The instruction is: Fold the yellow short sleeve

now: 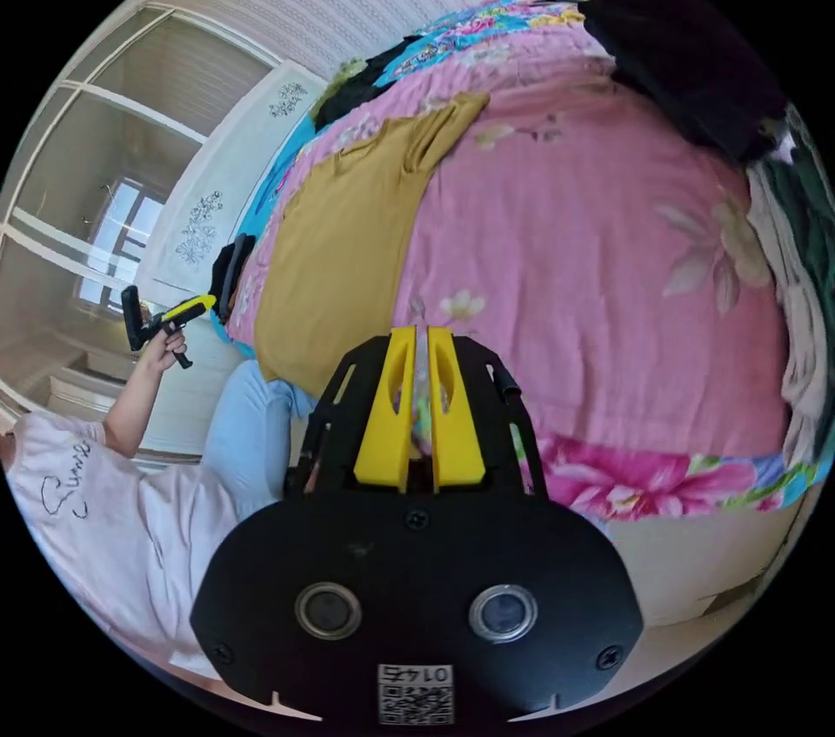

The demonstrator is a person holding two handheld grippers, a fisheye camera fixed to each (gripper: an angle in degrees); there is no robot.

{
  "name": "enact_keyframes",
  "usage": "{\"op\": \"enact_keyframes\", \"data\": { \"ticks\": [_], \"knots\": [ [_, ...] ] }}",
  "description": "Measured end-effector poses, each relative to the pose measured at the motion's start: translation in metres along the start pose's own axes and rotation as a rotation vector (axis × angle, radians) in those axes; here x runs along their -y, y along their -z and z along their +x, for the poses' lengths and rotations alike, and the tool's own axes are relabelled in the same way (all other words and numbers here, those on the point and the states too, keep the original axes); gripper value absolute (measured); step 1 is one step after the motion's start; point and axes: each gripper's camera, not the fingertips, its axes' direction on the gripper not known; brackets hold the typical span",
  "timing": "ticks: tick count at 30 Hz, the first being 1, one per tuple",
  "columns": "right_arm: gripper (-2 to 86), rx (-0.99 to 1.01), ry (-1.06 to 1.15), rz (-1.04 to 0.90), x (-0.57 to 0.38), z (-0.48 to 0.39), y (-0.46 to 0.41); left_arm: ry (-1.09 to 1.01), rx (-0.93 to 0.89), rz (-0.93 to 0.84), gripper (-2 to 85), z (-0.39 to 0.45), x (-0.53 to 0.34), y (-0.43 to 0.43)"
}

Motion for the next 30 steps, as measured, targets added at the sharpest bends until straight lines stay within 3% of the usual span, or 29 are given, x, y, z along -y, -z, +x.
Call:
{"op": "enact_keyframes", "data": {
  "ticks": [5, 8, 14, 17, 23, 30],
  "knots": [
    [2.2, -0.002, -0.013, 0.081, 0.068, 0.02, 0.0, -0.288, -0.11, 0.13, -0.9, 0.075, 0.139, -0.1],
    [2.7, 0.034, -0.033, 0.106, 0.095, 0.033, -0.003, -0.418, -0.069, 0.188, -0.6, 0.129, 0.213, -0.177],
    [4.8, -0.024, -0.087, 0.152, 0.137, 0.064, 0.0, -0.269, -0.008, -0.021, 3.8, 0.166, 0.316, -0.375],
    [5.9, 0.0, -0.064, 0.185, 0.149, 0.072, 0.007, -0.36, 0.051, -0.247, 1.8, 0.175, 0.31, -0.467],
    [6.6, 0.063, 0.009, 0.158, 0.168, 0.082, 0.022, -0.342, 0.035, -0.009, -0.9, 0.139, 0.245, -0.465],
    [7.3, 0.09, -0.002, 0.142, 0.199, 0.101, 0.035, -0.265, -0.015, -0.058, -1.0, 0.101, 0.183, -0.521]
  ]
}}
